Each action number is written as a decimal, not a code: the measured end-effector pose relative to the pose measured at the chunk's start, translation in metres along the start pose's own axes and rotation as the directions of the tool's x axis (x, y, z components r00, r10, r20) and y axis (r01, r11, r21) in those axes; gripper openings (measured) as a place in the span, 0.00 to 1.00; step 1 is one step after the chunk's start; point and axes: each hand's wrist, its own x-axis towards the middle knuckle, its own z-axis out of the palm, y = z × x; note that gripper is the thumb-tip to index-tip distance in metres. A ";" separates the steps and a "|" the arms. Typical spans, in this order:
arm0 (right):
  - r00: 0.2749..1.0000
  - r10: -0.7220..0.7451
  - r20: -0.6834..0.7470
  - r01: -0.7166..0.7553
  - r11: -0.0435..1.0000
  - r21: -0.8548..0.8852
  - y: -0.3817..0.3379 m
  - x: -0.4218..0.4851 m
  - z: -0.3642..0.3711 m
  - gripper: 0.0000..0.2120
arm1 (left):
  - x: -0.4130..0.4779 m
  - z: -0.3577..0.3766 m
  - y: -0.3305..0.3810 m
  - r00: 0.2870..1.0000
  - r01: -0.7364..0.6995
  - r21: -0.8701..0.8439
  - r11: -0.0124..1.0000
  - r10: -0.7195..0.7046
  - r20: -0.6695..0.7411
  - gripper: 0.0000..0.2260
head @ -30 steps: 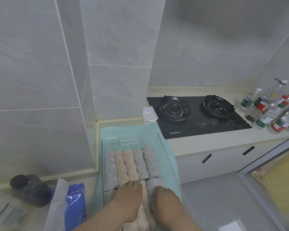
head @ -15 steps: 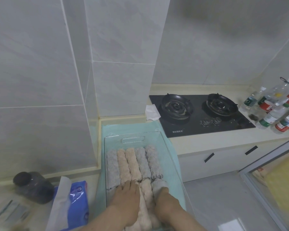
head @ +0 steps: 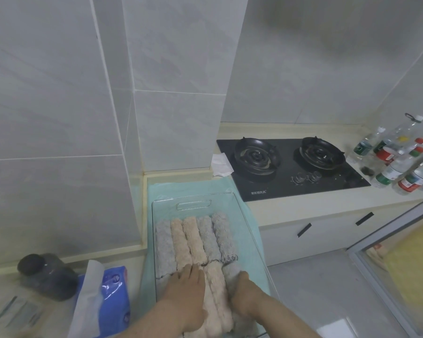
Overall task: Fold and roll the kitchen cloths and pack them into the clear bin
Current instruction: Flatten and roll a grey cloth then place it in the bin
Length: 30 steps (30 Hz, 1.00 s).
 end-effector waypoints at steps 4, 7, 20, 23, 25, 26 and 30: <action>0.992 -0.124 -0.024 0.121 0.990 -0.076 -0.003 -0.005 0.000 0.25 | -0.001 -0.003 0.005 1.000 0.020 -0.028 0.999 -0.019 0.018 0.38; 0.986 -0.164 -0.038 0.159 0.981 -0.107 -0.003 -0.006 0.000 0.16 | 0.002 -0.006 0.017 0.997 -0.067 0.060 0.996 0.069 -0.036 0.34; 0.983 -0.159 -0.089 0.152 0.985 -0.081 -0.003 -0.002 -0.006 0.27 | -0.002 -0.004 0.009 0.968 -0.223 0.069 0.972 0.213 0.129 0.22; 0.987 -0.163 -0.006 0.162 0.982 -0.095 -0.004 -0.006 -0.012 0.31 | -0.006 -0.007 0.009 0.979 -0.187 0.011 0.982 0.185 0.089 0.28; 0.989 -0.149 0.014 0.150 0.987 -0.056 -0.003 -0.008 -0.018 0.30 | -0.009 -0.006 0.011 0.997 -0.074 -0.032 0.997 0.075 0.032 0.34; 0.989 -0.146 0.028 0.147 0.989 -0.028 -0.003 -0.008 -0.022 0.28 | -0.010 -0.006 0.012 1.000 -0.002 -0.036 0.999 0.002 0.015 0.36; 0.984 -0.170 0.062 0.174 0.982 -0.076 -0.007 -0.018 -0.027 0.19 | -0.014 -0.003 0.011 0.989 0.133 0.001 0.991 -0.133 0.065 0.33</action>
